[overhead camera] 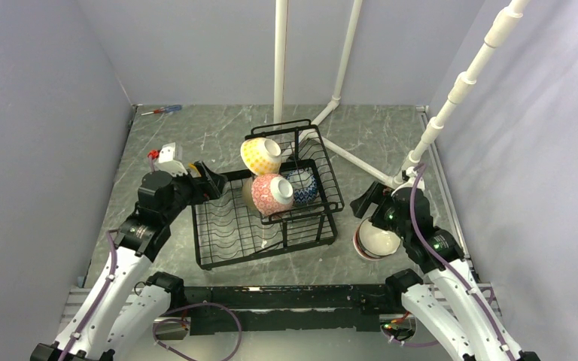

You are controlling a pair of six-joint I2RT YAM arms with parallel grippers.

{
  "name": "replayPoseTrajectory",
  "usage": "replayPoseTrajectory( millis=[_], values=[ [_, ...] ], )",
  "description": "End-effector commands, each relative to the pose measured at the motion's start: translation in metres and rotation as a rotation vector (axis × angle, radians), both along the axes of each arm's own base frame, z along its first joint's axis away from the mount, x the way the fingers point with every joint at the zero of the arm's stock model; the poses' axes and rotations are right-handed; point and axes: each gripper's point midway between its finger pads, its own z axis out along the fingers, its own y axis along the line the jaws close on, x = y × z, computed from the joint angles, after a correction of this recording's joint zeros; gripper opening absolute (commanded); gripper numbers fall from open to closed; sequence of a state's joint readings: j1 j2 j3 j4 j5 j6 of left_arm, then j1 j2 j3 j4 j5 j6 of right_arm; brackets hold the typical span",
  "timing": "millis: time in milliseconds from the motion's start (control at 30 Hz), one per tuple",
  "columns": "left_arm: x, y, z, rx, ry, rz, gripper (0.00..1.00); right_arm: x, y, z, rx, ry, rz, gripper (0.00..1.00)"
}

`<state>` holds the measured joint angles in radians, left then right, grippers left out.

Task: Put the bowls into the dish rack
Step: Pick up the bowl from the center of the board.

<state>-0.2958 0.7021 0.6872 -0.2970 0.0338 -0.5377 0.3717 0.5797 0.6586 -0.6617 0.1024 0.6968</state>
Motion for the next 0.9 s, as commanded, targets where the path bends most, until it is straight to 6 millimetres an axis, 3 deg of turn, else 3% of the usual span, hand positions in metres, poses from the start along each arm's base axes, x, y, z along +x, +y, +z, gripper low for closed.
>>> replayPoseTrajectory(
  millis=[0, 400, 600, 867],
  values=[
    [0.002, -0.005, 0.005, -0.037, -0.021, -0.010, 0.95, -0.008, 0.003, -0.002, 0.023, 0.039, 0.013, 0.89],
    [0.005, -0.010, -0.009, -0.044, 0.015, -0.029, 0.95, -0.024, 0.010, -0.024, 0.026, 0.138, 0.064, 0.76],
    [0.008, -0.012, -0.014, -0.041, 0.031, -0.033, 0.95, -0.032, 0.020, -0.049, 0.036, 0.238, 0.124, 0.68],
    [0.007, -0.012, -0.019, -0.039, 0.043, -0.035, 0.95, -0.029, 0.022, -0.062, 0.009, 0.296, 0.137, 0.56]
  ],
)
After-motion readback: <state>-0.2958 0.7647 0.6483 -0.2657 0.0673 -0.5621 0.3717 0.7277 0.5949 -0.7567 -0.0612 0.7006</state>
